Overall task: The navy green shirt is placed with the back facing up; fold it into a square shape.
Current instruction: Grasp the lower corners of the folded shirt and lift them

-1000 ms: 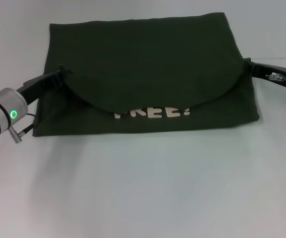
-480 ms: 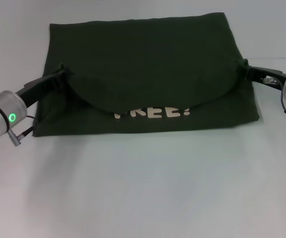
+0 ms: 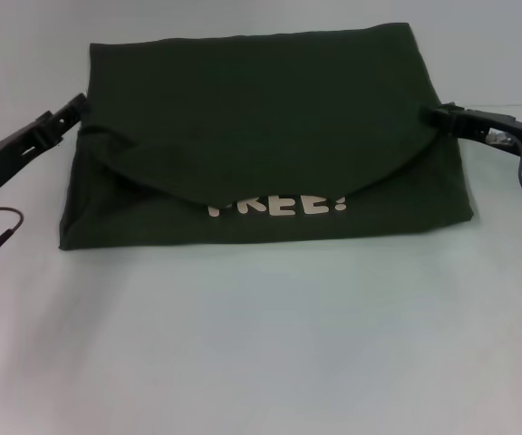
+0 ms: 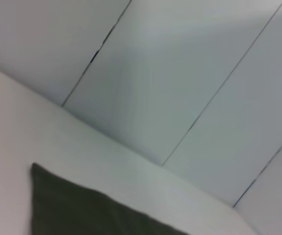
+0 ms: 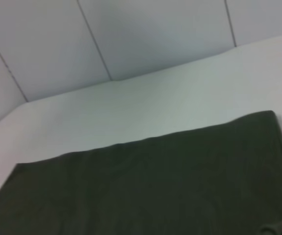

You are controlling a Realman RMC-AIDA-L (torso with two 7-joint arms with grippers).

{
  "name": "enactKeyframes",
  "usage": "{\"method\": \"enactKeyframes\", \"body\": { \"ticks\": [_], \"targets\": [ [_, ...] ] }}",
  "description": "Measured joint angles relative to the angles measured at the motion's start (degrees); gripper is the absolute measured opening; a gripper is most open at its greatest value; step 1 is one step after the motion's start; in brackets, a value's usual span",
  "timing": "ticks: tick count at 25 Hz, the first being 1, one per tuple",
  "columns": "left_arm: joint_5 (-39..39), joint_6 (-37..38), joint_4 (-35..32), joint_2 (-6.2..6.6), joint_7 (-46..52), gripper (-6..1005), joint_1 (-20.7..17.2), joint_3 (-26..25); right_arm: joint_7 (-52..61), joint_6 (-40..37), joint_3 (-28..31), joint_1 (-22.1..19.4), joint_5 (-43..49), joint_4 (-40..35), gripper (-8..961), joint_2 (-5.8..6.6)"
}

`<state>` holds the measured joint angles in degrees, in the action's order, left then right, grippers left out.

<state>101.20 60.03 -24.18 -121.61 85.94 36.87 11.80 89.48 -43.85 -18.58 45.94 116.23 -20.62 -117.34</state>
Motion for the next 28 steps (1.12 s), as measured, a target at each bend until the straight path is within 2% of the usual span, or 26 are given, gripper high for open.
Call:
{"method": "enactKeyframes", "body": {
  "ticks": [3,7,8,11,13,18,22,28],
  "targets": [
    [-0.34,4.49,-0.48,0.36,1.07,695,-1.72,0.11,2.25,-3.16,-0.96,-0.49,0.14,-0.89,414,0.43],
    [-0.22,12.14,-0.84,1.04,1.28,793,-4.30,0.35,9.03,-11.64,-4.82,-3.57,0.20,-5.62,560,0.96],
    [0.03,14.29,-1.06,1.16,1.28,813,-4.99,0.53,9.03,-11.64,-4.82,-3.57,0.20,-5.62,596,0.96],
    [0.68,18.88,-2.71,1.27,1.10,871,-7.22,3.09,12.66,-18.33,-6.81,-6.24,0.23,-9.15,659,1.02],
    [0.73,20.03,-4.71,1.15,0.93,870,-9.04,6.54,14.81,-22.09,-7.91,-8.00,0.27,-10.73,685,1.25],
    [1.03,17.88,-7.79,1.16,0.50,868,-12.64,14.08,16.89,-27.67,-8.51,-11.10,0.30,-11.77,691,1.71],
    [1.79,12.38,-7.98,1.23,-0.19,867,-13.39,17.13,16.97,-28.13,-8.51,-12.66,0.30,-11.80,693,1.69],
    [3.86,1.72,-7.87,-0.28,-3.30,861,-12.43,20.15,17.28,-28.17,-8.19,-13.19,0.12,-11.52,696,1.33]
  ]
}}
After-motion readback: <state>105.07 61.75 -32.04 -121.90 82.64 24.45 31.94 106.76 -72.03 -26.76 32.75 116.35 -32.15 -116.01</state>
